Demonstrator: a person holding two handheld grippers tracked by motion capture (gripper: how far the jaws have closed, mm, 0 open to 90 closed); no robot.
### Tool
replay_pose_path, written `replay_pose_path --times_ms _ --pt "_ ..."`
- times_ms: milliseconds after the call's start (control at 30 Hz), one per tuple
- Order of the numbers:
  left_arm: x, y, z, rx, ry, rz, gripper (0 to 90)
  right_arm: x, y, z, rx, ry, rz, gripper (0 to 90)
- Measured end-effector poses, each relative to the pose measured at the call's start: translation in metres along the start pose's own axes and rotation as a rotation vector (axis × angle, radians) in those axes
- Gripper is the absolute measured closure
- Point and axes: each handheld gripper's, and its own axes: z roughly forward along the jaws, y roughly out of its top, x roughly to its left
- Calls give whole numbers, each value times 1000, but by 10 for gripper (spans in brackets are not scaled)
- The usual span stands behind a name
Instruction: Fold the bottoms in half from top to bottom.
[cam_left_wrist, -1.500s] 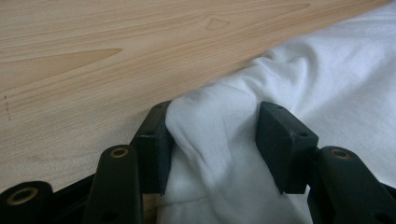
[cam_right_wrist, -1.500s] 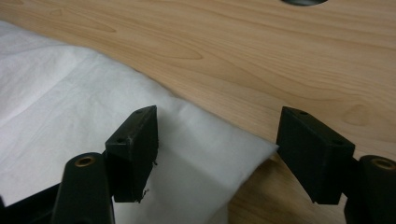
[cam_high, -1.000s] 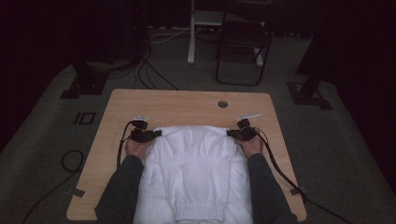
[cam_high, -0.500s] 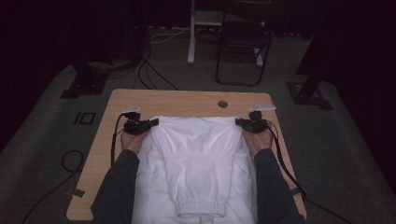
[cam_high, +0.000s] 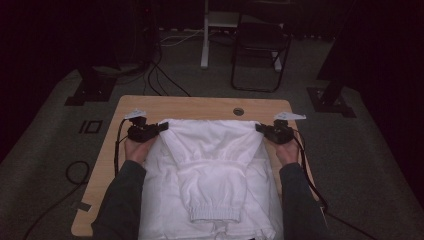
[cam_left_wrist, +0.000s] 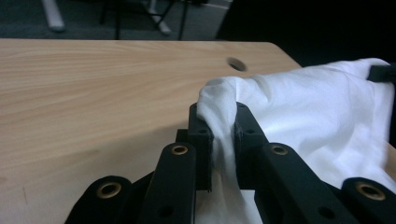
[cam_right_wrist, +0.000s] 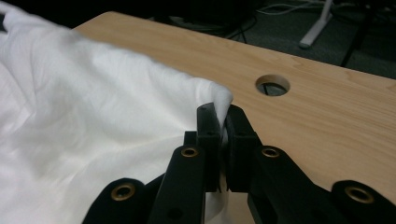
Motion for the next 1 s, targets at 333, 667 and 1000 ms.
replay_pose_path --times_ms 333,667,1000 --pt "-36 -59 -54 75 -101 87 814 51 -55 -50 57 61 -123 864" --pt "-53 -139 -53 288 -85 90 808 65 -127 -64 171 120 -15 859" --pt "-55 -135 -25 280 58 206 804 64 -135 -35 260 59 -18 852"
